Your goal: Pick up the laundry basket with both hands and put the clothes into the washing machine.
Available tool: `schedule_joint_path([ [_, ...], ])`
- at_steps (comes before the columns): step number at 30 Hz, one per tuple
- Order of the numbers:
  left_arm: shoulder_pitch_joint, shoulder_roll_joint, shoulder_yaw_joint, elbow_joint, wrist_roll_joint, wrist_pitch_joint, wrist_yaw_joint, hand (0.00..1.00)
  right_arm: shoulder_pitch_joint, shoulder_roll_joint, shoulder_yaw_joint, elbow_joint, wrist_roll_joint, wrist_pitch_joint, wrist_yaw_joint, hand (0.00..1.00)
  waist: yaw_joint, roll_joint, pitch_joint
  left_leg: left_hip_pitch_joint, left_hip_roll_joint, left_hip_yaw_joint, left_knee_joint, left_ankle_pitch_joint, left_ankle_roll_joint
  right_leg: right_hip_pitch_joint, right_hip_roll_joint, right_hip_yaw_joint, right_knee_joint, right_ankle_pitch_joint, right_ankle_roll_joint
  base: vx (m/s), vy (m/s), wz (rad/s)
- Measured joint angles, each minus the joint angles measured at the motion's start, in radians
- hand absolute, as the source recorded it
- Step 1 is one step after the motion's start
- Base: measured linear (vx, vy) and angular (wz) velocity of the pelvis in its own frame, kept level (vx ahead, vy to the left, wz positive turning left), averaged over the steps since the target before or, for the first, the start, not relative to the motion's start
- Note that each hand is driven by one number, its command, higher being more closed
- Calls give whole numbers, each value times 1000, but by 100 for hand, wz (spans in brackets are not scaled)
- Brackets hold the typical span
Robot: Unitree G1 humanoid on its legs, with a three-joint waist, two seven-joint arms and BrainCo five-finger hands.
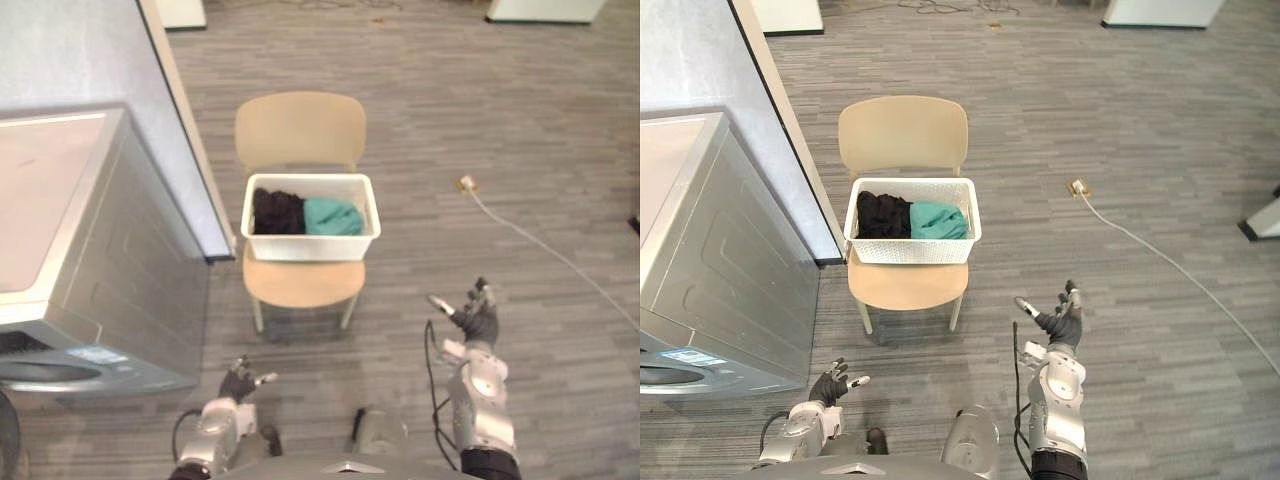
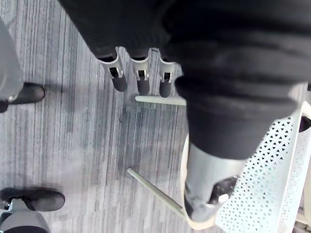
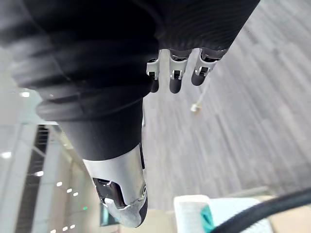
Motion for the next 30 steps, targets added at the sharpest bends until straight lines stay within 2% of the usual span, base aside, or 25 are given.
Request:
schedule_joint_path([
  [1, 7, 8, 14, 5, 10, -1, 0, 0, 13, 15, -12, -22, -10, -2, -6, 0, 7, -42, -23, -9, 6, -9, 35, -37, -40, 28, -20, 17, -52, 85, 54, 102, -511, 42],
  [2, 9, -13, 36, 34, 20, 0, 0, 0, 17, -1, -22, -30, -27, 0, -10, 0, 22, -17, -41, -9, 49, -26, 59, -57, -69, 38, 11, -9, -27, 85, 76, 112, -501, 40],
  [3, 18, -30, 37, 36, 26, 0, 0, 0, 19, -8, -27, -40, -40, 0, -13, 0, 22, -1, -51, -10, 74, -31, 57, -55, -75, 46, 32, -24, -28, 77, 68, 149, -426, 27],
  [4, 28, -64, 37, 37, 27, 0, -2, 0, 18, -22, -45, -65, -47, 0, -25, 0, 29, 27, -68, 1, 98, -38, 27, -36, -89, 46, 48, -50, -8, 65, 55, 141, -318, 39],
  [5, 28, -68, 24, 38, 32, 0, -15, 0, 18, -34, -47, -81, -52, -1, -25, 0, 27, 37, -73, 18, 103, -43, -16, -6, -102, 47, 50, -68, 22, 36, 46, 132, -295, 44],
  [7, 29, -68, 40, 40, 51, -4, -22, 0, 21, -41, -46, -85, -84, -1, -16, 0, 27, 39, -74, 23, 116, -81, -54, 24, -126, 51, 55, -114, 58, 5, 30, 81, -256, 64],
  [10, 27, -68, 37, 72, 66, -7, -26, 0, 23, -42, -38, -85, -108, -1, 34, 0, 28, 38, -75, 3, 131, -167, -89, 59, -137, 90, 68, -206, 48, -24, 20, 54, -197, 77],
  [14, 45, -45, 30, 64, 67, -10, -43, 0, -3, -99, -25, -54, -160, -4, 71, 0, 43, 41, -80, -90, 139, -249, -33, 79, -137, 128, 72, -321, 34, -34, 15, 53, -78, 90],
  [16, 43, -23, 27, 44, 66, -11, -45, 0, -68, -149, -15, -6, -173, -7, 71, 0, 43, 37, -63, -143, 145, -239, 35, 81, -132, 144, 75, -344, 31, -31, 10, 18, 4, 69],
  [18, 45, -1, 28, -1, 65, -21, -46, 0, -187, -236, 9, 65, -204, -9, 70, 0, 50, 41, -16, -179, 166, -157, 92, 85, -96, 159, 81, -348, 11, -26, 4, -74, 49, 41],
  [19, 46, 4, 28, -11, 65, -23, -46, 0, -222, -260, 23, 83, -205, -11, 70, 0, 53, 46, -5, -188, 166, -150, 93, 87, -92, 150, 81, -345, 10, -25, 3, -138, 50, 5],
  [20, 47, 12, 29, -20, 63, -28, -51, 0, -305, -309, 62, 131, -218, -14, 70, 0, 56, 58, 19, -198, 165, -132, 74, 87, -91, 124, 77, -337, 17, -27, 1, -192, 66, -9],
  [22, 46, 29, 29, -57, 53, -31, -56, 0, -448, -370, 128, 222, -242, -20, 70, 0, 56, 63, 66, -229, 150, -102, 48, 111, -80, 53, 54, -310, 49, -26, -5, -198, 60, -14],
  [24, 43, 39, 29, -93, 41, -36, -63, 0, -592, -440, 193, 316, -244, -19, 70, 0, 54, 83, 112, -296, 140, -89, 40, 137, -79, -39, 39, -295, 72, -11, -7, -187, 49, -12],
  [25, 37, 42, 30, -109, 27, -42, -63, 0, -694, -489, 232, 388, -266, -13, 71, 0, 63, 92, 135, -336, 131, -74, 18, 167, -79, -105, 30, -278, 81, 14, -9, -139, 54, -21],
  [26, 34, 47, 30, -124, 20, -44, -62, 0, -783, -524, 257, 452, -293, 1, 71, 0, 75, 96, 157, -353, 124, -52, -16, 200, -82, -151, 22, -265, 83, 35, -9, -91, 49, -21],
  [28, 18, 48, 39, -132, 6, -52, -63, 0, -909, -566, 315, 526, -322, 12, 71, 0, 75, 101, 211, -354, 122, -28, -48, 227, -81, -172, 15, -257, 80, 54, -12, -50, 18, -15],
  [30, -3, 49, 49, -133, -1, -56, -61, 0, -1004, -588, 368, 530, -322, 21, 72, 0, 78, 97, 238, -373, 131, -6, -52, 230, -80, -200, 13, -249, 80, 64, -13, -53, -2, -16],
])
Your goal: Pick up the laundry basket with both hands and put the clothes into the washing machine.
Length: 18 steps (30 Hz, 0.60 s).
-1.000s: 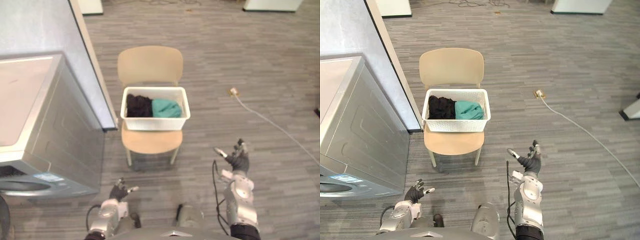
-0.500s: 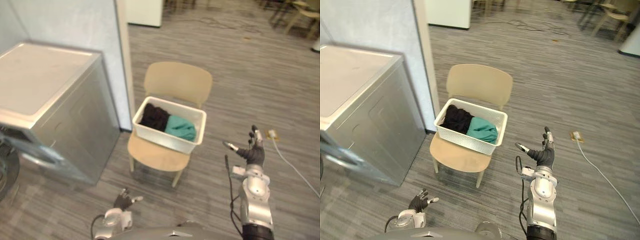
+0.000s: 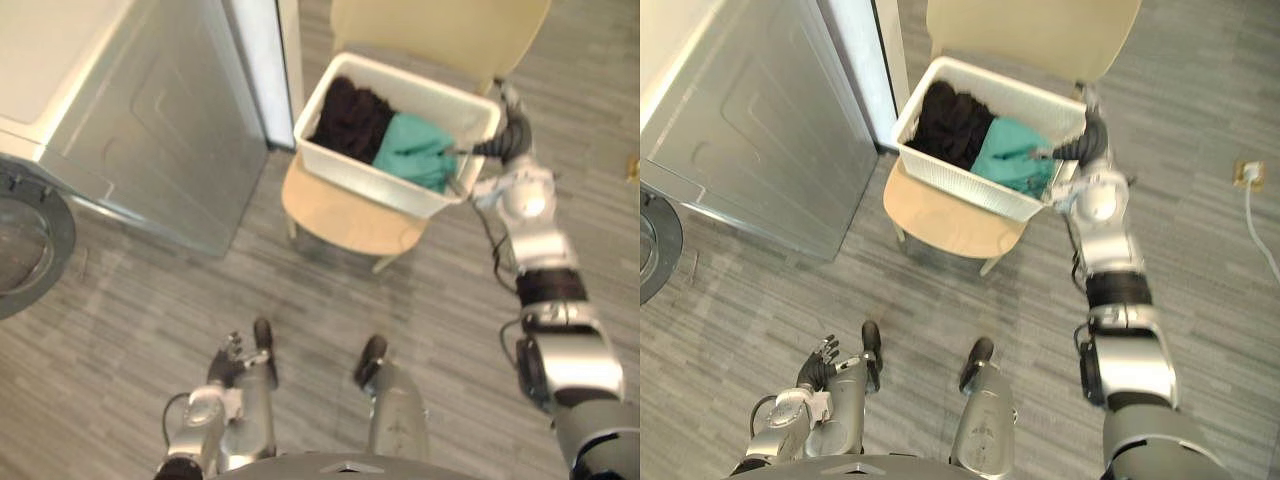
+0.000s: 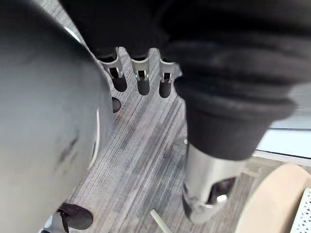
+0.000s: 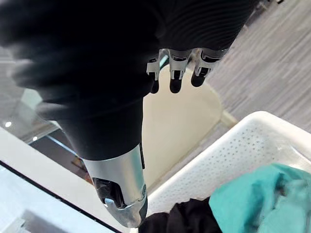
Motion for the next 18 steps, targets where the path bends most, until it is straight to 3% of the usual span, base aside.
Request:
schedule_joint_path([
  [8, -75, -68, 28, -39, -82, -22, 35, 0, -346, -20, 219, 113, 26, 8, 40, 0, 1, -9, 40, -100, 25, 106, -27, 63, 23, -88, -22, -39, -8, 18, -7, 34, -10, 12],
  [11, -87, -81, 29, -39, -93, -26, 40, 0, -440, -21, 294, 174, 80, 17, 60, 0, 21, -10, 45, -111, 22, 110, -66, 90, 19, -107, -22, -52, -13, 20, -10, 30, -31, 12],
  [18, -91, -105, 37, -48, -111, -29, 40, 0, -560, -22, 431, 250, 129, 21, 85, 0, 25, -15, 57, -132, 16, 104, -118, 124, 17, -124, -22, -82, -21, 20, -10, 12, -41, 10],
])
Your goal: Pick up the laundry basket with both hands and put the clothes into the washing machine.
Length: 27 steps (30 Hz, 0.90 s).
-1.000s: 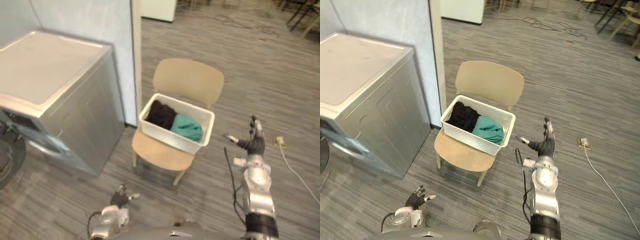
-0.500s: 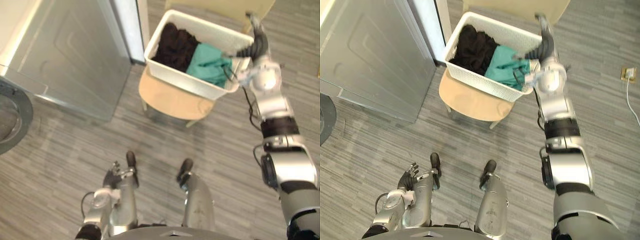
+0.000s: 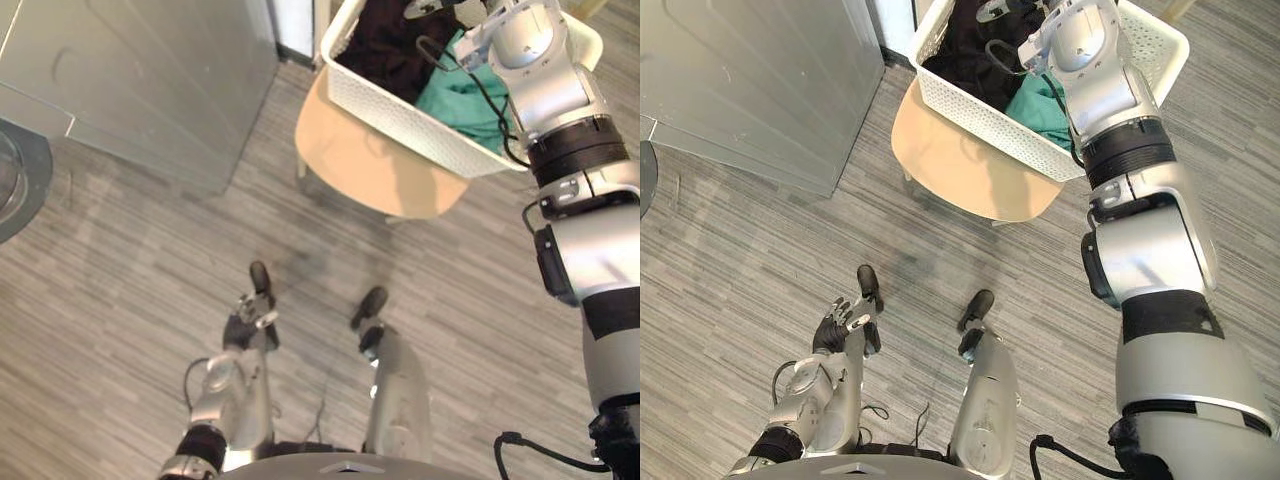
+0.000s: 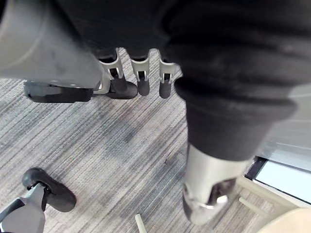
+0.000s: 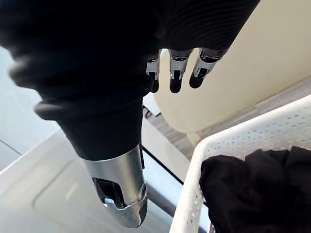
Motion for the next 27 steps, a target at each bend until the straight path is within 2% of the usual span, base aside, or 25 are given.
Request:
schedule_joint_path([
  [4, -2, -6, -4, -55, -2, -2, 0, 0, -11, -31, 77, 80, -9, 3, 28, 0, 4, 0, 0, -16, -6, -16, -39, 30, -2, -14, -1, -23, 1, -1, -2, 17, -59, 14],
  [11, -3, -11, -26, -141, -61, -16, -6, 0, -12, -149, 158, 154, -13, 21, 81, 0, 14, 0, 0, -17, -27, -27, -127, 87, 1, -45, -19, -46, 29, -13, -9, 6, -59, 12],
  [19, -3, -8, -59, -190, -95, -21, -22, 0, -3, -179, 236, 181, -48, 22, 110, 0, 16, 0, 0, -28, -38, -8, -187, 122, 3, -94, -28, -41, 46, -15, -10, 13, -41, 0],
  [27, 4, -10, -98, -288, -226, -38, -49, 0, -11, -215, 392, 222, -42, 12, 144, 0, 27, 1, -1, -38, -41, -2, -225, 152, 2, -131, -30, -39, 64, -23, -18, 33, -36, -1],
])
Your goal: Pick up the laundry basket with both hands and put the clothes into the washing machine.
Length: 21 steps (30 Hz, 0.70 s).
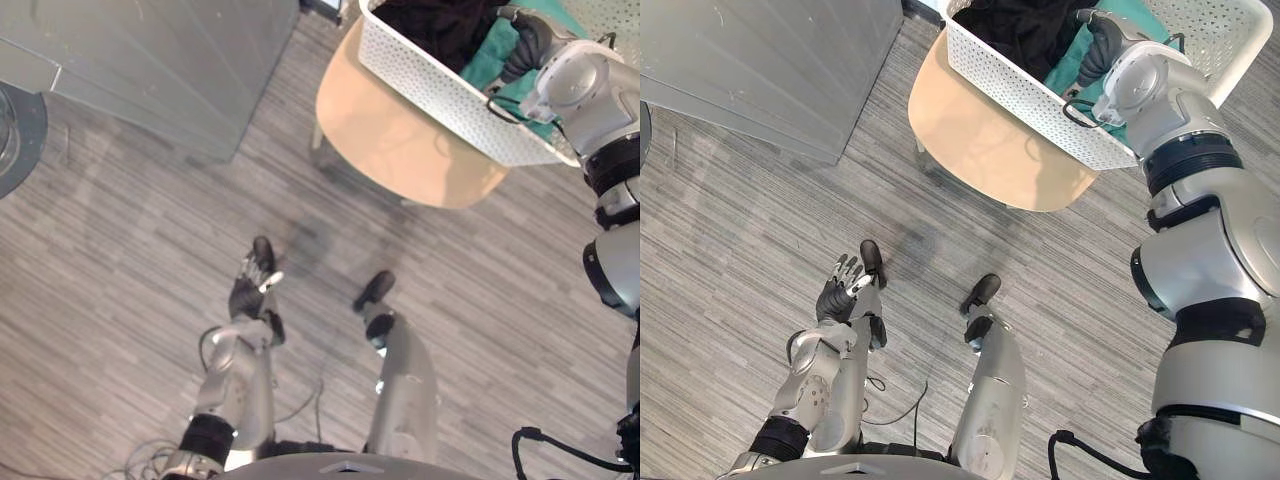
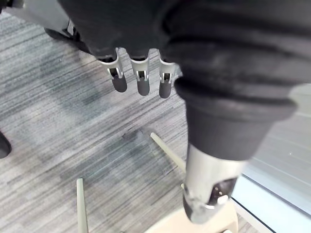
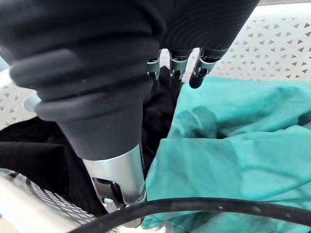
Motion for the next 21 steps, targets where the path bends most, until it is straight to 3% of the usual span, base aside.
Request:
schedule_joint_path([
  [6, 13, -4, -30, -58, -38, -1, -14, 0, -29, -6, 89, 72, -2, -15, 0, 0, 16, 6, -3, -40, 0, -6, -1, 14, 0, -45, -3, -2, 16, -3, -5, 16, -13, 1],
  [10, 28, -7, -31, -144, -78, -10, -18, 0, -72, -44, 149, 98, 5, -21, -4, 0, 29, 44, -3, -77, 1, -27, -2, 24, -2, -66, -5, -21, 22, -4, -6, 17, -13, 10],
  [13, 29, -9, -29, -199, -123, -28, -17, 0, -104, -47, 156, 126, 1, -22, -23, 0, 39, 49, -5, -101, -1, -27, -2, 30, 0, -95, -11, -19, 34, -4, -7, 5, -1, 1],
  [21, 27, -10, -33, -214, -147, -30, -12, 0, -120, -44, 102, 145, -21, -11, -156, 0, 54, 52, -6, -120, -1, -29, -2, 39, 1, -115, -10, -18, 36, -4, -8, 46, -6, 0],
])
